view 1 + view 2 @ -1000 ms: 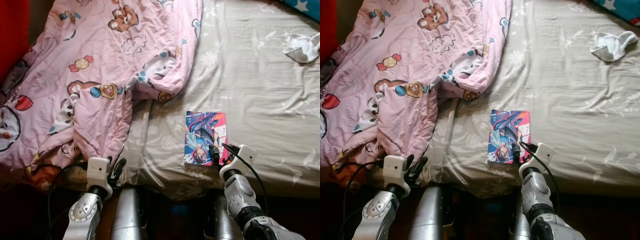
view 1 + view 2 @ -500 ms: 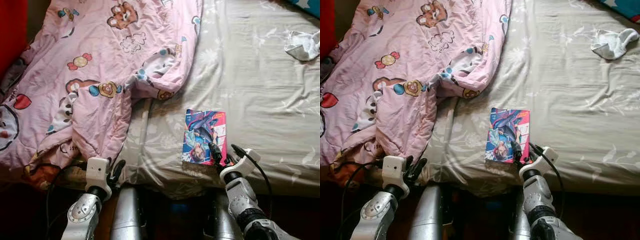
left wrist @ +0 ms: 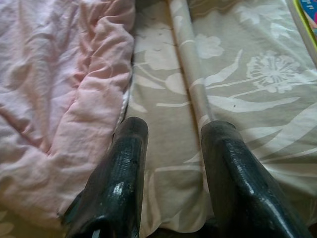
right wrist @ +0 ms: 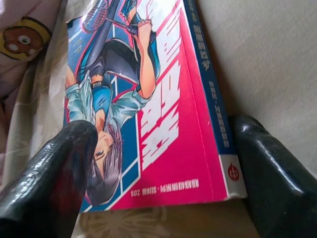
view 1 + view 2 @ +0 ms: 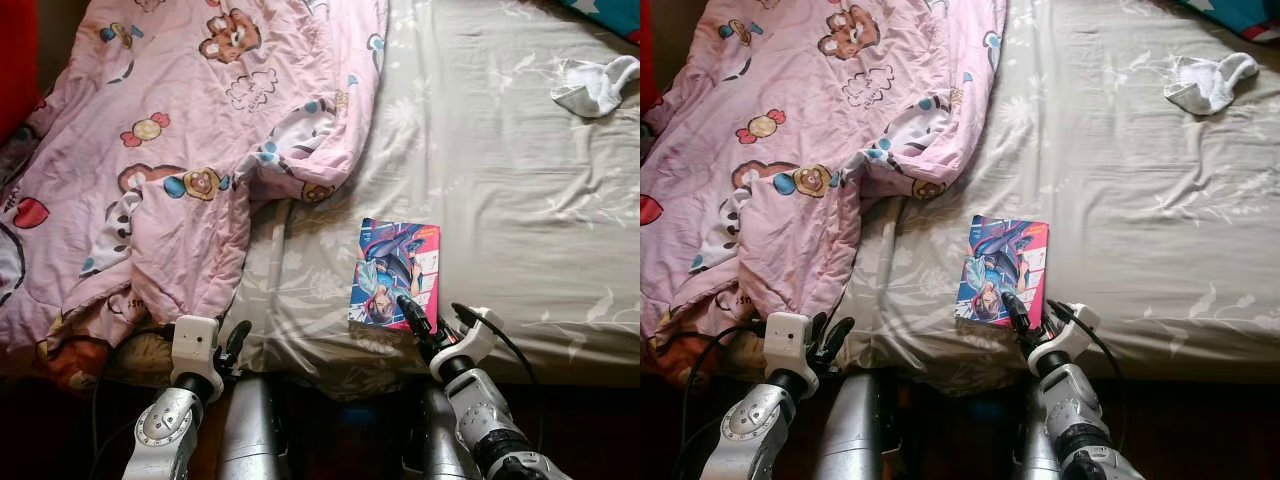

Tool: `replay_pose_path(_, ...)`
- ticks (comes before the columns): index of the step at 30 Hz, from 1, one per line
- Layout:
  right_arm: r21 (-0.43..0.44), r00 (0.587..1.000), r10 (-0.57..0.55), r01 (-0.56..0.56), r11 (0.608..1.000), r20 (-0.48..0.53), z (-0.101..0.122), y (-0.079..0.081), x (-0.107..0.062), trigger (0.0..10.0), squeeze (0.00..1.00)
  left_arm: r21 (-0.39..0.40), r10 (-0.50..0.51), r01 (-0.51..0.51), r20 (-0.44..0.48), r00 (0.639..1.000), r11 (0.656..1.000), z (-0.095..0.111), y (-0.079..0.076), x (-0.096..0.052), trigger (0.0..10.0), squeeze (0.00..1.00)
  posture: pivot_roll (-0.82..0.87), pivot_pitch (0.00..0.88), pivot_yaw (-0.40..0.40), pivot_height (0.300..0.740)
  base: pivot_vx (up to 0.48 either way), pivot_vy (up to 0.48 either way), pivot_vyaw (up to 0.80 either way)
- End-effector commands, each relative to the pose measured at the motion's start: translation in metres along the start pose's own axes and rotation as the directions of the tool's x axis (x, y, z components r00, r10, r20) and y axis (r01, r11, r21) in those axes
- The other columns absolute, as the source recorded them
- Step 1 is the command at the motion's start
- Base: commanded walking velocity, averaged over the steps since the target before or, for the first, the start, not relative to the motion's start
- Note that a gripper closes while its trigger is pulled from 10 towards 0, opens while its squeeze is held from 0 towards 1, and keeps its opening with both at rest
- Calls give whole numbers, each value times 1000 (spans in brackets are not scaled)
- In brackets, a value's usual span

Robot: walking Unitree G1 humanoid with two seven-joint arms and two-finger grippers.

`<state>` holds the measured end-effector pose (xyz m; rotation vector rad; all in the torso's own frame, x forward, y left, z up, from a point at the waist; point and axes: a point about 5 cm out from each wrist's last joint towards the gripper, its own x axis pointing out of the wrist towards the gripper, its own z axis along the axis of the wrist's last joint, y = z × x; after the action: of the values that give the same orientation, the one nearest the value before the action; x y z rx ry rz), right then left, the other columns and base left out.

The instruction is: Clean up the room

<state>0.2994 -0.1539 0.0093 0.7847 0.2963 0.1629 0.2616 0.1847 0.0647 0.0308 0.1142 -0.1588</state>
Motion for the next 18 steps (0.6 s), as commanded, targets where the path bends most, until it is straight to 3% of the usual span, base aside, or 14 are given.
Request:
replay_pose_path(1,122,976,7,20,992,-219,-60,1,-18,0,0,8,4,-3,-43,999,1000,-8,3,-6,10000,0,154,364,111,603,0,0,0)
replay_pose_path(18,124,981,62,-39,992,-185,-52,5,-14,0,0,16,-3,4,-44,999,1000,-8,1,-1,10000,0,145,346,108,603,0,0,0)
